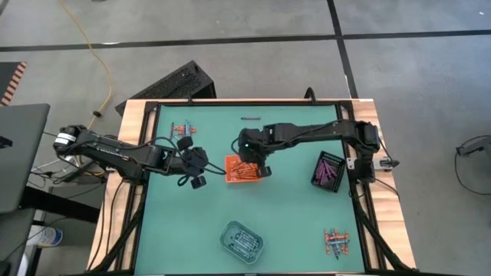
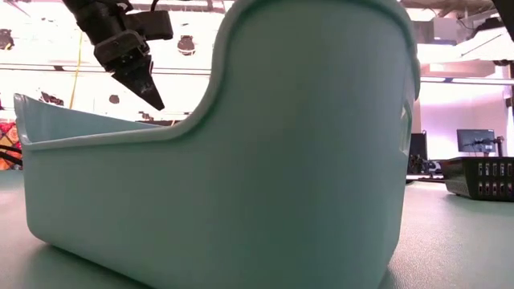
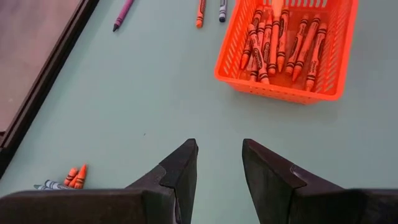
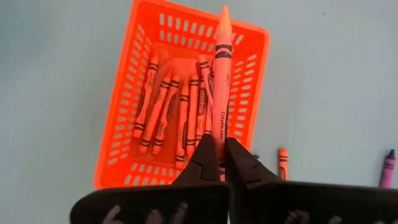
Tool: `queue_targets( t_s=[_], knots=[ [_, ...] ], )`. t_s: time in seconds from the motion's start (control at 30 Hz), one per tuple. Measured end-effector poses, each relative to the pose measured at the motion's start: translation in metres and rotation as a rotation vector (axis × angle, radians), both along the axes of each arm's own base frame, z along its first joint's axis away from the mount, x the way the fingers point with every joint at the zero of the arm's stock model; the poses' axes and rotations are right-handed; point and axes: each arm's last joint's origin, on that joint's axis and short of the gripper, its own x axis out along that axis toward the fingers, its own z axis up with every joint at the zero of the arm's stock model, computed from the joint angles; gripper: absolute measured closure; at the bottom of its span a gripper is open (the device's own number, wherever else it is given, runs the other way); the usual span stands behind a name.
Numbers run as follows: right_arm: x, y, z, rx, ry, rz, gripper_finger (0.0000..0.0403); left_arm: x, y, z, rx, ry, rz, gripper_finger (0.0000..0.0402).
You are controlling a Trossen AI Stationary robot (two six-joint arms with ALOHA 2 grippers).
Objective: Sort crayons
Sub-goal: Put the orange crayon into the orange bin
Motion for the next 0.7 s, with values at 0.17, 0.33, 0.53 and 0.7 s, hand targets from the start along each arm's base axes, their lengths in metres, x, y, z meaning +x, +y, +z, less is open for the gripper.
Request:
queue_targets(
  t_s=[0.17, 0.33, 0.53, 0.7],
  knots=[
    [0.001, 0.006, 0.000, 0.017, -0.004, -0.013, 0.0403, 0.000, 0.000, 0.000, 0.016, 0.006, -0.016, 0.0284],
    [0.005, 0.011, -0.010, 0.032, 0.016, -0.018, 0.0403, 0.003, 0.000, 0.003, 0.058, -0.015, -0.039, 0.0284],
    [0.014, 0.008, -0.046, 0.050, 0.124, -0.052, 0.0393, 0.007, 0.008, 0.006, 0.107, -0.024, -0.054, 0.0284],
    [0.015, 0.000, -0.058, 0.068, 0.155, -0.115, 0.0357, 0.012, 0.025, 0.010, 0.158, -0.036, -0.067, 0.0284]
  ],
)
